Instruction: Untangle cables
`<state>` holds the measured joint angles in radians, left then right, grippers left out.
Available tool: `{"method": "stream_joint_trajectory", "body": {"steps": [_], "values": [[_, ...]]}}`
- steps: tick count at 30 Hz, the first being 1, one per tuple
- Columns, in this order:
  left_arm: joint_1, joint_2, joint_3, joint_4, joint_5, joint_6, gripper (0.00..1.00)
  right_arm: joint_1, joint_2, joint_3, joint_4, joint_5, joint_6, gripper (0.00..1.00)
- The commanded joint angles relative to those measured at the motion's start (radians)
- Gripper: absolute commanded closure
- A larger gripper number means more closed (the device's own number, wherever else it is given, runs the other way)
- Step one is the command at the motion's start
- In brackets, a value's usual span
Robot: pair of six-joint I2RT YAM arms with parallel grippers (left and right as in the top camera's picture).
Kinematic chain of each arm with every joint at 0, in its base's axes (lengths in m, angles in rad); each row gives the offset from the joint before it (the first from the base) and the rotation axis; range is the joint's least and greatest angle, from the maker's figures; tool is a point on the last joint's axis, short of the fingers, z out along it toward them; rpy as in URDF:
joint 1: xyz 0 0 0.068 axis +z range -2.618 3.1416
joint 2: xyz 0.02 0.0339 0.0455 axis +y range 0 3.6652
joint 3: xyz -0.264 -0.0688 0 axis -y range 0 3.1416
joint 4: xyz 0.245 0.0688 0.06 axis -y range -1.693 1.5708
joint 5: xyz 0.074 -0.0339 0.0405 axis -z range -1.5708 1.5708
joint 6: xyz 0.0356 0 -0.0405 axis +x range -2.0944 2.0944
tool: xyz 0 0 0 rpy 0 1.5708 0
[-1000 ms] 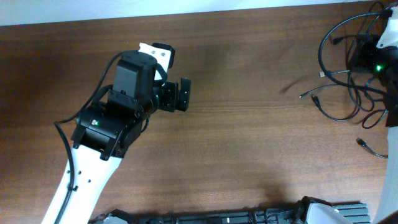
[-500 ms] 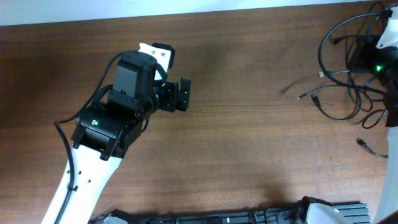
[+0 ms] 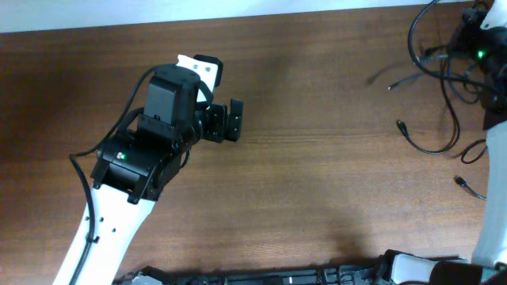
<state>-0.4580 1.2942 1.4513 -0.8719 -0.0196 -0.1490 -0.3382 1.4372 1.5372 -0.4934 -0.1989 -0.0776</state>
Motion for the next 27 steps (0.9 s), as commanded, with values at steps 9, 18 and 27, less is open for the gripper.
{"method": "stream_joint_trajectory", "body": {"steps": [9, 18, 27], "values": [[0.000, -0.003, 0.011, 0.002, -0.011, 0.016, 0.01, -0.005, 0.235, 0.013, -0.027, 0.129, 0.008, 0.95], [0.000, -0.002, 0.011, 0.002, -0.011, 0.016, 0.01, -0.003, 0.258, 0.013, -0.153, 0.121, 0.008, 0.44], [0.000, -0.002, 0.011, 0.002, -0.011, 0.016, 0.01, -0.002, 0.148, 0.013, -0.381, -0.220, 0.008, 0.34]]}}
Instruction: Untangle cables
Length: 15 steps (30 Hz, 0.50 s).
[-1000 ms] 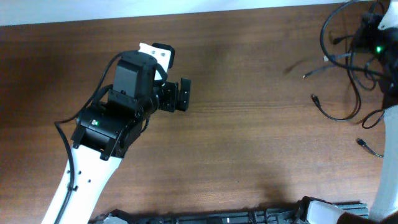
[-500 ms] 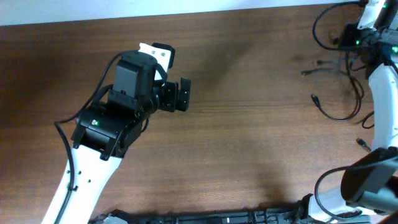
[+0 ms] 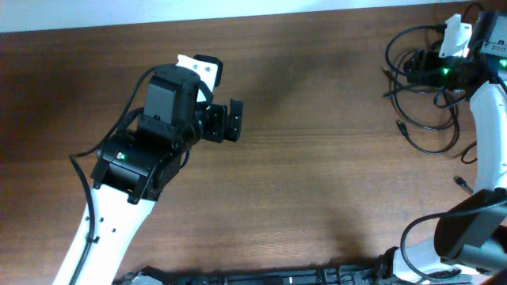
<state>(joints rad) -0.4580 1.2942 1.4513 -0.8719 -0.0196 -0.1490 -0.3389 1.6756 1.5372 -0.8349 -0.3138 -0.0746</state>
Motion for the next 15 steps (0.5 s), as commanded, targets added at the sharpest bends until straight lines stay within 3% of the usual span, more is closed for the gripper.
{"method": "stream_joint_trajectory", "body": {"steps": [1, 7, 15], "values": [[0.000, -0.002, 0.011, 0.002, -0.011, 0.016, 0.01, -0.002, -0.122, 0.013, -0.067, -0.106, 0.005, 0.34], [0.000, -0.002, 0.011, 0.002, -0.011, 0.016, 0.01, 0.071, -0.346, 0.013, -0.226, -0.106, 0.005, 0.33], [0.000, -0.002, 0.011, 0.002, -0.011, 0.016, 0.01, 0.476, -0.476, 0.013, -0.393, -0.101, 0.005, 0.33]]}}
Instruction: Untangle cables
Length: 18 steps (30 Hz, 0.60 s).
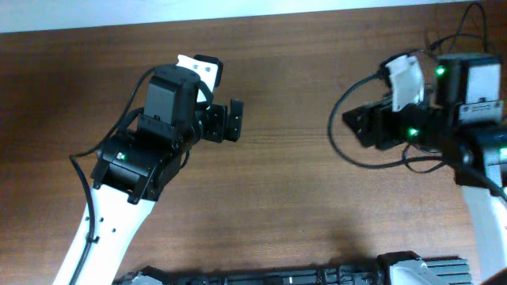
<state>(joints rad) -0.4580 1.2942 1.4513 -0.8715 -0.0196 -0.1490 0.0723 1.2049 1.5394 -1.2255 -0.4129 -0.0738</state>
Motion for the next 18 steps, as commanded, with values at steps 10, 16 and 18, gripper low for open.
{"method": "stream_joint_trajectory", "body": {"steps": [10, 16, 18], "values": [[0.000, -0.002, 0.010, 0.001, -0.011, 0.016, 0.01, 0.119, 0.014, 0.011, 0.005, 0.032, 0.004, 0.19], [0.000, -0.002, 0.010, 0.001, -0.011, 0.016, 0.01, 0.119, 0.066, 0.011, -0.009, 0.032, 0.004, 0.00], [0.000, -0.002, 0.010, 0.001, -0.011, 0.016, 0.01, 0.119, 0.096, 0.011, -0.009, 0.032, 0.004, 0.00]]}}
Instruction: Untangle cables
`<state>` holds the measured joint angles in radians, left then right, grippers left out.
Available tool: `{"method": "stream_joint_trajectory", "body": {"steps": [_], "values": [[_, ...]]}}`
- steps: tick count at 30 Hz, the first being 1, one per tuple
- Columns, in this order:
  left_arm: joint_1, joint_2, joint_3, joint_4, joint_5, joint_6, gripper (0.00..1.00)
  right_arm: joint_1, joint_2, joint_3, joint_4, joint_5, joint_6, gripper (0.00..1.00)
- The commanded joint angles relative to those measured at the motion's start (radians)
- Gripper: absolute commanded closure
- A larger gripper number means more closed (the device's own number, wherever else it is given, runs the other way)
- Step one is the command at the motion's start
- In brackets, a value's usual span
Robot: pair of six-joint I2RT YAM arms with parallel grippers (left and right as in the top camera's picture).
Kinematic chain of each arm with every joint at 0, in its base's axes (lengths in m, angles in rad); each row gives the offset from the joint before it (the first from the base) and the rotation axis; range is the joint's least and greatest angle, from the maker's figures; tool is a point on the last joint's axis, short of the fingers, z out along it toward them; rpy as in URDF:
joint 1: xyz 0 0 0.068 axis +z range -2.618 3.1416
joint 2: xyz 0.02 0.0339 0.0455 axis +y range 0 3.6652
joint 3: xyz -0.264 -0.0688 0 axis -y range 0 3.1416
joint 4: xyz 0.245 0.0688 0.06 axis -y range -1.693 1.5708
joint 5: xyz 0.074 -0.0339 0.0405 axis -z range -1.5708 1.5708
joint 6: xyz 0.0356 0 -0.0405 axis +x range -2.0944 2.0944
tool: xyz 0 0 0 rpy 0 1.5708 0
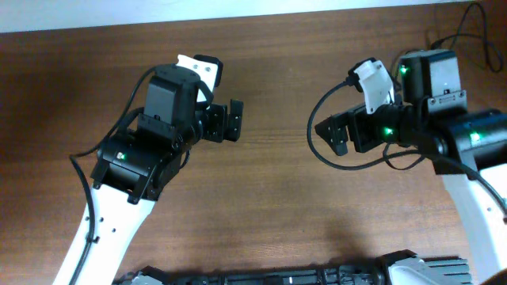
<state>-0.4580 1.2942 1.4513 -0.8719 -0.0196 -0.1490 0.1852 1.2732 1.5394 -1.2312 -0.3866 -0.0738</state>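
A black cable (312,141) loops out to the left of and below my right gripper (333,134), which is over the table's right middle and seems shut on the cable; the grip itself is hard to see. More black cable (412,161) trails beneath the right arm, and a strand (474,17) curls at the far right corner. The rest of the bundle is hidden by the arm. My left gripper (234,119) hovers over the left middle with nothing in it. How its jaws stand does not show from above.
The brown wooden table (277,206) ends at a pale strip along its far edge (238,12). A dark rail (261,277) runs along the near edge. The left arm lies diagonally across the left side.
My right gripper has shifted a little further left, and the cable loop has come along with it. The left arm has not moved.
A tangle of black cables lay at the far right corner, with the right arm at its edge. Then the right gripper was in the tangle. Then it was nearer the middle with cables trailing from it, and now further left. The left arm stayed still throughout.
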Motion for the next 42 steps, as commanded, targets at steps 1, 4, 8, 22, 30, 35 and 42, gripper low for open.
{"method": "stream_joint_trajectory", "body": {"steps": [1, 4, 8, 22, 30, 35, 42], "values": [[0.000, -0.002, 0.010, 0.002, -0.011, 0.016, 0.01, 0.006, 0.038, 0.011, -0.003, 0.005, 0.004, 0.00], [0.000, -0.002, 0.010, 0.002, -0.011, 0.016, 0.01, 0.006, 0.079, 0.011, -0.003, 0.005, 0.004, 0.00], [0.000, -0.002, 0.010, 0.002, -0.011, 0.016, 0.01, 0.006, 0.110, 0.011, -0.008, 0.005, 0.004, 0.00], [0.000, -0.002, 0.010, 0.002, -0.011, 0.016, 0.01, 0.006, 0.110, 0.011, -0.007, 0.005, 0.004, 0.00], [0.000, -0.002, 0.010, 0.002, -0.011, 0.016, 0.01, 0.006, 0.110, 0.011, -0.009, 0.005, 0.004, 0.00], [0.000, -0.002, 0.010, 0.002, -0.011, 0.016, 0.01, 0.006, 0.099, 0.011, -0.010, 0.049, 0.004, 0.00], [0.000, -0.002, 0.010, 0.002, -0.011, 0.016, 0.01, 0.004, -0.079, -0.026, 0.041, 0.162, 0.003, 0.00]]}}
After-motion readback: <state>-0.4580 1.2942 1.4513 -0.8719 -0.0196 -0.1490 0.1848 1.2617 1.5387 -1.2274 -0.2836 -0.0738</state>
